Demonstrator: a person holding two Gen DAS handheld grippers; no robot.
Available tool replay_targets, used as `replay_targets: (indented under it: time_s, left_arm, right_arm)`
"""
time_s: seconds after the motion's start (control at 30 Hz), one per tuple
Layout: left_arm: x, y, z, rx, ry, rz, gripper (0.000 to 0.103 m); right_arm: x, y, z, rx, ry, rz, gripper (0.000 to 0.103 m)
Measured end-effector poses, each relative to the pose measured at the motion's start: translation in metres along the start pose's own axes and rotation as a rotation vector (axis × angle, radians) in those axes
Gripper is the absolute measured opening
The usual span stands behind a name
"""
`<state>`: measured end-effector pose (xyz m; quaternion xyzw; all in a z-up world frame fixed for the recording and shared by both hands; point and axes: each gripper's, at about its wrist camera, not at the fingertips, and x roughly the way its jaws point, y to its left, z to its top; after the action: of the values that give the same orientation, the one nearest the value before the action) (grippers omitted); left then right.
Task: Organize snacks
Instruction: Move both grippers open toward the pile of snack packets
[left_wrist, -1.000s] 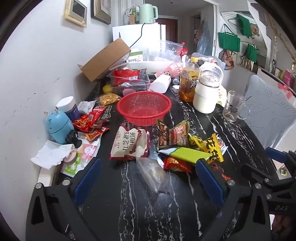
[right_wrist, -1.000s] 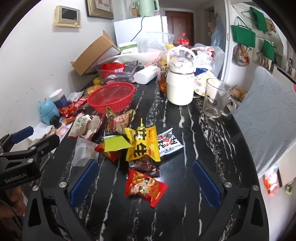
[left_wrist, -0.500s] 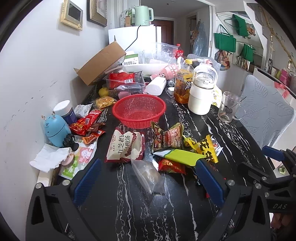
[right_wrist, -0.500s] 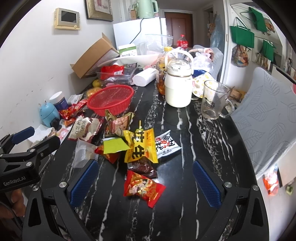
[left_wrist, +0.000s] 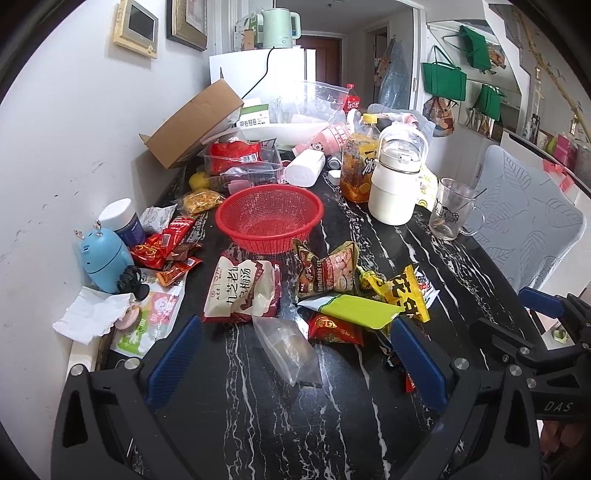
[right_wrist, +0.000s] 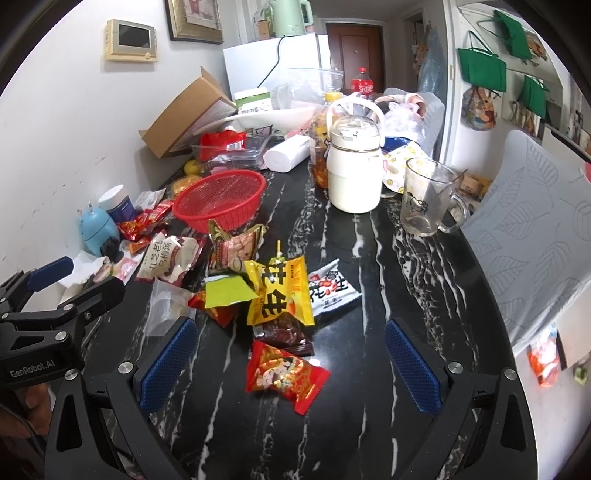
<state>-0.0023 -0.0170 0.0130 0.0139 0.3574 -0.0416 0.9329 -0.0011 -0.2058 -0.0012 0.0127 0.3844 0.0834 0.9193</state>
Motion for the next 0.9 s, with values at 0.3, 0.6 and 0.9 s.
replay_targets:
  time_s: [0.3,0.6,0.9]
  left_arm:
    - [0.0033,0.0042,-0.0014,-0.022,0.014,-0.026,0.103]
    - [0.0041,0.0055,-0.0006,-0.022,0.015,-0.025,0.103]
    - [-0.0002,0.0077,-0.0053,-0.029,0.008,-0.025,0.103]
  right_arm:
    - [0.0017,-0.0011,0.0002,0.005,0.003,0.000,0.103]
    - [0.0027,-0.0004,0.0002,0.005,0.005,0.004,0.103]
    - [0.0019,0.0023,-0.0014,0.002,0.001,0.008,0.103]
